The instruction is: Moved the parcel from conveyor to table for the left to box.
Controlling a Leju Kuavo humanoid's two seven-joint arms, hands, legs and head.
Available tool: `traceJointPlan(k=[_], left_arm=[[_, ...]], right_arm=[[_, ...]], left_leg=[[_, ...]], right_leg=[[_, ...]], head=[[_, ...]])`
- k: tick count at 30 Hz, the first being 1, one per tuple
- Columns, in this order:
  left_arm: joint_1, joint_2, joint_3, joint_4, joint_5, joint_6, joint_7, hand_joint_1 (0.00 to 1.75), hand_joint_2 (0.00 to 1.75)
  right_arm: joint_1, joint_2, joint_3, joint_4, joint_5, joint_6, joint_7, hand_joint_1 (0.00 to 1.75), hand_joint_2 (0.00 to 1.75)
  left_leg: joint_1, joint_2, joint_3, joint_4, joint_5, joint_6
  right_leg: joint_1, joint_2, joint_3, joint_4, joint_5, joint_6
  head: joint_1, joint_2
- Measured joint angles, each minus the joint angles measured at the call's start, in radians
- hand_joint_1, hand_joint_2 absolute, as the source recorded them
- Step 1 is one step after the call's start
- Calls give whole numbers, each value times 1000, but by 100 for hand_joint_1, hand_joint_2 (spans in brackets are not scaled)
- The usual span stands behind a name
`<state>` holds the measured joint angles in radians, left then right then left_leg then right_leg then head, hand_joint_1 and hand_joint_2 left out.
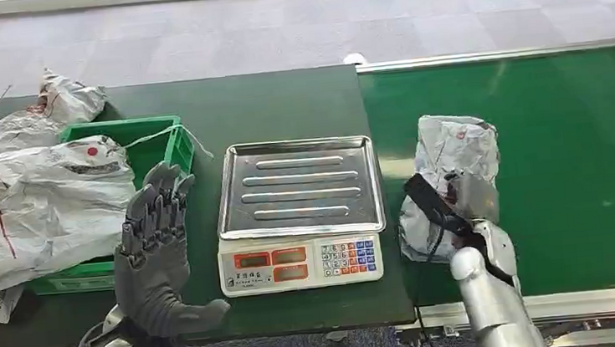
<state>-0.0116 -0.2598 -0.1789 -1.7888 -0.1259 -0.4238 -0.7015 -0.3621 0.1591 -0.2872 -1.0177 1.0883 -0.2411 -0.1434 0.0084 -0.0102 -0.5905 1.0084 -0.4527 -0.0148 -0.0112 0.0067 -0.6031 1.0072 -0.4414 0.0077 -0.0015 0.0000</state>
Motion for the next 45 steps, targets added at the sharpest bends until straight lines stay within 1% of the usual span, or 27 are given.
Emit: traceJointPlan(k=[4, 8, 16, 18, 20, 22, 23, 25, 26, 28, 32, 36, 43, 44, 45], left_arm=[[4, -2, 0, -8, 0, 9, 3, 0, 175], [5, -2, 0, -8, 1, 10, 5, 0, 175], [4, -2, 0, -6, 6, 10, 7, 0, 175], [4, -2, 0, -2, 10, 10, 7, 0, 175], [1, -2, -1, 2, 15, 10, 5, 0, 175], [-18, -1, -6, 18, 24, 10, 2, 0, 175], [-33, -1, -14, 29, 28, 10, 2, 0, 175], [-53, -1, -27, 46, 36, 10, 1, 0, 175], [-58, -1, -31, 53, 39, 10, 1, 0, 175], [-68, 2, -36, 63, 47, 9, 1, 0, 175], [-109, 2, -60, 86, 54, 23, 1, 0, 175], [-117, 5, -72, 93, 57, 45, 1, 0, 175], [-116, 15, -74, 93, 66, 53, 0, 0, 175], [-116, 17, -74, 92, 67, 56, 0, 0, 175], [-115, 18, -75, 92, 68, 62, 0, 0, 175]], right_arm=[[69, 36, 30, -283, 8, -47, 40, 175, 175], [123, 57, 35, -442, 23, -83, 46, 175, 175], [181, 75, 35, -572, 33, -135, 48, 175, 175], [189, 82, 35, -593, 3, -160, 12, 175, 175], [188, 89, 40, -608, -32, -161, -39, 175, 175], [175, 92, 77, -603, -64, -125, -84, 175, 175], [155, 95, 126, -583, -75, -118, -104, 175, 175], [123, 98, 201, -549, -82, -116, -108, 175, 175], [112, 98, 230, -535, -86, -110, -116, 175, 175], [80, 98, 277, -498, -90, -74, -134, 175, 175], [-10, 136, 452, -363, -98, -47, -138, 175, 175], [-62, 164, 577, -285, -116, -47, -124, 175, 175], [-84, 168, 654, -230, -139, -48, -117, 175, 175], [-85, 168, 659, -222, -138, -55, -112, 26, 175], [-87, 168, 661, -215, -136, -62, -106, 0, 175]], left_leg=[[0, 0, 0, 0, 0, 0], [0, 0, 0, 0, -1, 1], [0, 0, 0, 0, -1, 1], [0, 0, 0, 0, -1, 1], [0, 0, 0, 0, -1, 1], [0, 1, -2, 0, 0, 0], [0, 2, -1, 0, 0, 0], [0, 4, 0, 0, 0, -1], [1, 3, 0, 0, 1, 0], [1, 2, -1, 0, 2, -1], [1, 5, 0, 0, 2, -2], [2, 3, -1, 0, 3, -2], [2, 3, -2, 0, 2, -2], [1, 3, -2, 0, 2, -2], [1, 3, -2, 0, 2, -2]], right_leg=[[0, 0, 0, 0, -1, 0], [0, 0, 0, 0, -1, 0], [0, 0, 0, 0, -1, 0], [0, 0, 0, 0, -1, 0], [0, 0, 0, 0, 0, 0], [0, 0, 0, 0, 0, 0], [0, 1, -1, 0, 0, -1], [0, 2, -1, 0, 1, -2], [1, 1, 0, 0, 1, -2], [1, 0, 0, 0, 1, -2], [1, 4, -2, 1, 3, -4], [3, 2, -2, 1, 2, -4], [2, 2, -2, 1, 2, -4], [2, 2, -2, 1, 2, -3], [2, 2, -2, 1, 2, -3]], head=[[0, 0], [0, 0], [0, 0], [0, 0], [0, 0], [0, 0], [0, 0], [0, 0], [0, 0], [1, 0], [0, 0], [0, 0], [0, 0], [0, 0], [0, 0]])
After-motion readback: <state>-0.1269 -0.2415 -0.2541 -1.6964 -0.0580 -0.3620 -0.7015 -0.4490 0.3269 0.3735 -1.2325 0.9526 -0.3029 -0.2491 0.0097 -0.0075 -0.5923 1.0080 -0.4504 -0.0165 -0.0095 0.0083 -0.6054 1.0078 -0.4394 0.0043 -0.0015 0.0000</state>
